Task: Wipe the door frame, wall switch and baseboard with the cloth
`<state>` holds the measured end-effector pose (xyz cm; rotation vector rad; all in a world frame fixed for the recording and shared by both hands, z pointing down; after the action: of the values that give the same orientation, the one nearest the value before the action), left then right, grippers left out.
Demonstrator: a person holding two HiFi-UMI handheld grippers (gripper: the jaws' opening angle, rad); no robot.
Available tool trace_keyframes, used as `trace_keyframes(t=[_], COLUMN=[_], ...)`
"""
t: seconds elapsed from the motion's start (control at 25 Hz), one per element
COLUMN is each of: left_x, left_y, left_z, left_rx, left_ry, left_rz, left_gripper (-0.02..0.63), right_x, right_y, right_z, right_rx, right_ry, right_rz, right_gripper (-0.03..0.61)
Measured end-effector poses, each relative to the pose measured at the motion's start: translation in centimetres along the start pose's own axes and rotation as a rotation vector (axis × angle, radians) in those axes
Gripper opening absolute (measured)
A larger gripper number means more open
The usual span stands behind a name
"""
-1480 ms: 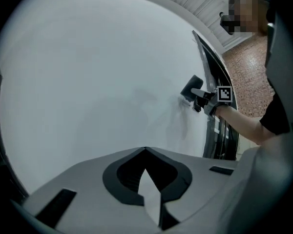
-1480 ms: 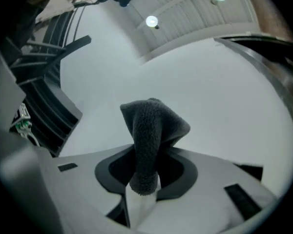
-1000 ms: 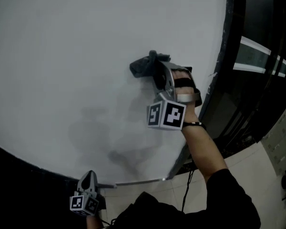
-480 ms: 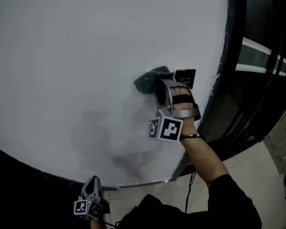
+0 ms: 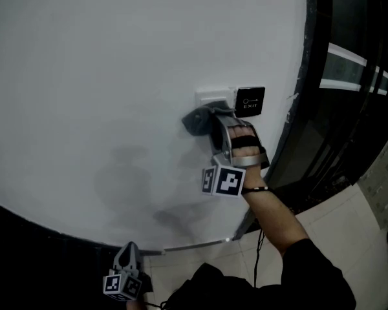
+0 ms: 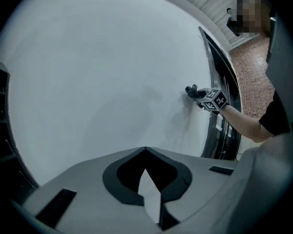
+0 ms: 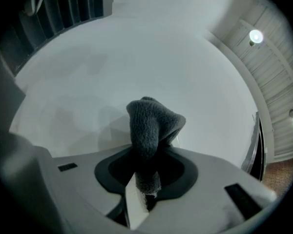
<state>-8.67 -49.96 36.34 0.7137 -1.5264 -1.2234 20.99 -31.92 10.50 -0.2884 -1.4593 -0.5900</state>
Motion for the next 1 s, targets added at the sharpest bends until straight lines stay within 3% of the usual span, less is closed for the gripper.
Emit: trace_keyframes(t=[0.6, 0.8, 1.0], left_x=[-0.7, -1.8, -4.3], left_y=[2.4, 3.0, 2.8], left_z=[0.4, -0.9, -2.6], left_rx=[0.057, 0.08, 0.082], left_ry=[-0.006, 0.025, 0.097], left_rz=[0.015, 0.009, -0.006], left_gripper=[-0.006, -0.007, -0.006], right_x=[2.5, 4.5, -0.4], right_y=[0.8, 1.5, 3.9], right_z=[0.0, 0.3, 3.7], right_rx=[-0.035, -0.083, -0.11], right_ry=[-0.061, -0.212, -0.111], right_rz=[-0.049, -0.12, -0.14], right_gripper=[0.103, 0.103, 0.103])
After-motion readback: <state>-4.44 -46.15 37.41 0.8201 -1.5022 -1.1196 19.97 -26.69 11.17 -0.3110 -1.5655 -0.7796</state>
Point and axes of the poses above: the fingertips, and each gripper's own axes: z backward along the fingers, x to its left, y out of its underside, the point moved 2 cm from there along z, backward along the fingers, and after that the axes turned 9 degrees about -y, right-handed, at the moved point
